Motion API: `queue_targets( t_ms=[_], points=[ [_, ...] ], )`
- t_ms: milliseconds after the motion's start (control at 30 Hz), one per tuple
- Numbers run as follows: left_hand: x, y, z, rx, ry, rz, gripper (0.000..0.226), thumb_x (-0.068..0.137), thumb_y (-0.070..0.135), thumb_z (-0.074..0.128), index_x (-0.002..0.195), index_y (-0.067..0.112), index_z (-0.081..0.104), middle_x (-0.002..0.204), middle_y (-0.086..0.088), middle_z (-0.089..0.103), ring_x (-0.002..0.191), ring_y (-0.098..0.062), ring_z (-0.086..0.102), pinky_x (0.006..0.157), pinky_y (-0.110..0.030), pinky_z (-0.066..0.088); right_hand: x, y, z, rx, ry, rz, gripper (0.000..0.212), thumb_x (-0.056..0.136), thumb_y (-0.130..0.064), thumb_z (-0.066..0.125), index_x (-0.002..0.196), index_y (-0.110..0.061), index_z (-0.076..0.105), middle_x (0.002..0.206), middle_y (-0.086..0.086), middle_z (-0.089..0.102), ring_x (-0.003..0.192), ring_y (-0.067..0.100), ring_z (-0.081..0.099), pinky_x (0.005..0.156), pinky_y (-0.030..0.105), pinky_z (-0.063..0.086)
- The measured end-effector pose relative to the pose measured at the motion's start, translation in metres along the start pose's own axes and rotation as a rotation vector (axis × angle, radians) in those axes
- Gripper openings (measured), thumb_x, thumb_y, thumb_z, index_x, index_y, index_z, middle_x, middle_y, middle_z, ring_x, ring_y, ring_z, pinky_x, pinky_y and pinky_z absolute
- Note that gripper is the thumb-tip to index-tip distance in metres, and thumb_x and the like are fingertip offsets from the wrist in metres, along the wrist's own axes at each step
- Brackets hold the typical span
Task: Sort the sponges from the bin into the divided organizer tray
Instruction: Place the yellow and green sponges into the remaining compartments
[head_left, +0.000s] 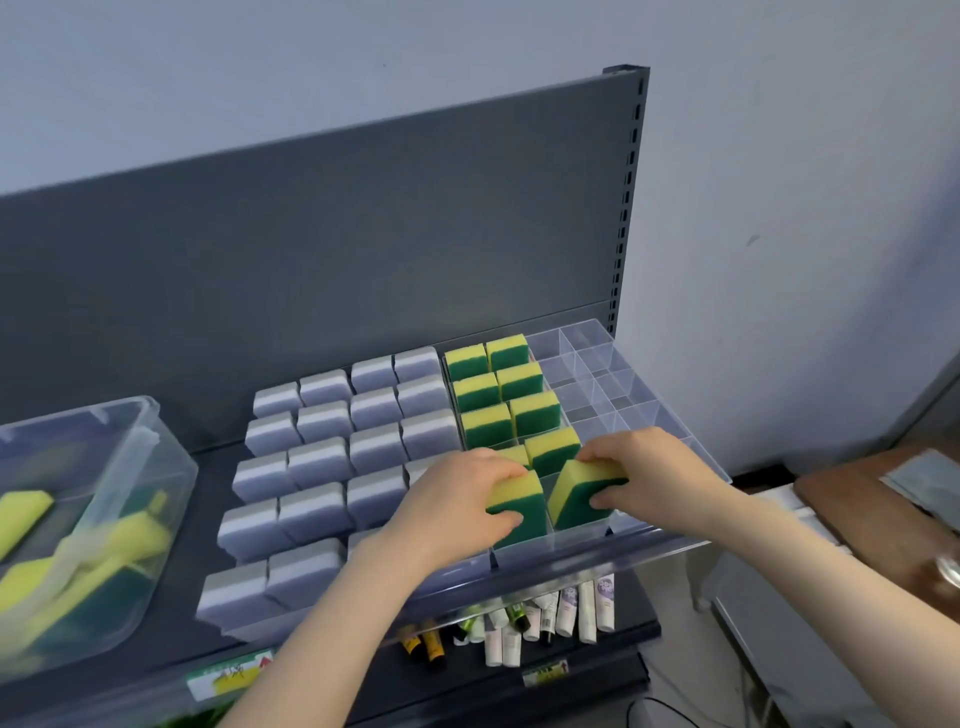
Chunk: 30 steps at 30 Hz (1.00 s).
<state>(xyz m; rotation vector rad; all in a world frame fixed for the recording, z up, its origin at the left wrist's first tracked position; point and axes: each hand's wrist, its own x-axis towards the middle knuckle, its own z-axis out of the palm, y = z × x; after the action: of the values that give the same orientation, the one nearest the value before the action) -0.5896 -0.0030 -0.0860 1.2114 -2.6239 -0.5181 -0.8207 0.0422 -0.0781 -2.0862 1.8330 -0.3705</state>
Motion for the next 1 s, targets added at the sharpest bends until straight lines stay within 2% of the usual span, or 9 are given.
queue_targets(
  t_ms=[100, 200, 333, 567, 800, 900, 1000],
  points=[
    [0.005, 0.004, -0.004, 0.067, -0.068, 0.015, 0.051, 0.082, 0.05, 0.063, 0.129, 0.029, 0.058, 0.124, 0.01, 0.061, 0.108, -0.01, 0.054, 0.088, -0.026, 0.043, 0.009, -0.005, -0.003, -0.077, -0.077, -0.052, 0.034, 0.078, -0.029, 0.07, 0.111, -0.03, 0.063, 0.102, -0.01, 0.067, 0.084, 0.01, 0.054, 0.069, 0.02, 0.04],
    [0.01, 0.006, -0.003, 0.154, -0.123, 0.029, 0.047, 0.083, 0.046, 0.063, 0.126, 0.027, 0.06, 0.12, 0.007, 0.064, 0.106, -0.014, 0.058, 0.087, -0.032, 0.049, 0.015, -0.012, -0.002, -0.136, -0.147, -0.057, 0.032, 0.078, -0.026, 0.069, 0.109, -0.029, 0.063, 0.1, -0.007, 0.066, 0.085, 0.014, 0.057, 0.07, 0.025, 0.047],
    [0.01, 0.01, 0.009, 0.208, -0.178, 0.018, 0.037, 0.083, 0.036, 0.063, 0.116, 0.021, 0.064, 0.107, 0.001, 0.066, 0.097, -0.02, 0.06, 0.08, -0.037, 0.053, 0.015, -0.015, 0.014, -0.203, -0.207, -0.072, 0.029, 0.076, -0.016, 0.062, 0.105, -0.022, 0.062, 0.094, -0.002, 0.063, 0.084, 0.018, 0.055, 0.064, 0.026, 0.043],
    [0.01, 0.009, 0.015, 0.192, -0.177, 0.003, 0.036, 0.085, 0.032, 0.062, 0.119, 0.02, 0.063, 0.109, 0.0, 0.066, 0.098, -0.02, 0.06, 0.082, -0.038, 0.053, 0.013, -0.012, 0.022, -0.231, -0.209, -0.087, 0.025, 0.079, -0.014, 0.056, 0.103, -0.021, 0.061, 0.093, 0.0, 0.063, 0.085, 0.018, 0.055, 0.072, 0.032, 0.05],
    [0.007, 0.014, 0.015, 0.213, -0.164, -0.022, 0.043, 0.086, 0.034, 0.062, 0.127, 0.021, 0.059, 0.118, 0.001, 0.063, 0.104, -0.019, 0.058, 0.085, -0.035, 0.051, 0.009, -0.008, 0.026, -0.249, -0.187, -0.115, 0.018, 0.081, -0.02, 0.058, 0.099, -0.024, 0.057, 0.092, -0.001, 0.06, 0.083, 0.018, 0.052, 0.068, 0.032, 0.048],
    [0.004, 0.019, 0.01, 0.191, -0.131, -0.039, 0.048, 0.082, 0.041, 0.064, 0.127, 0.025, 0.058, 0.116, 0.004, 0.061, 0.104, -0.018, 0.056, 0.082, -0.036, 0.052, 0.006, -0.006, 0.019, -0.181, -0.179, -0.139, 0.028, 0.079, -0.03, 0.063, 0.107, -0.028, 0.06, 0.1, -0.006, 0.062, 0.093, 0.015, 0.052, 0.071, 0.027, 0.046],
    [-0.005, 0.022, -0.002, 0.14, -0.024, -0.081, 0.056, 0.081, 0.052, 0.061, 0.132, 0.033, 0.05, 0.121, 0.01, 0.057, 0.105, -0.011, 0.054, 0.082, -0.033, 0.051, 0.003, -0.005, -0.001, -0.123, -0.124, -0.156, 0.05, 0.082, -0.041, 0.064, 0.129, -0.033, 0.053, 0.127, -0.014, 0.057, 0.117, 0.01, 0.049, 0.092, 0.025, 0.042]
  ],
)
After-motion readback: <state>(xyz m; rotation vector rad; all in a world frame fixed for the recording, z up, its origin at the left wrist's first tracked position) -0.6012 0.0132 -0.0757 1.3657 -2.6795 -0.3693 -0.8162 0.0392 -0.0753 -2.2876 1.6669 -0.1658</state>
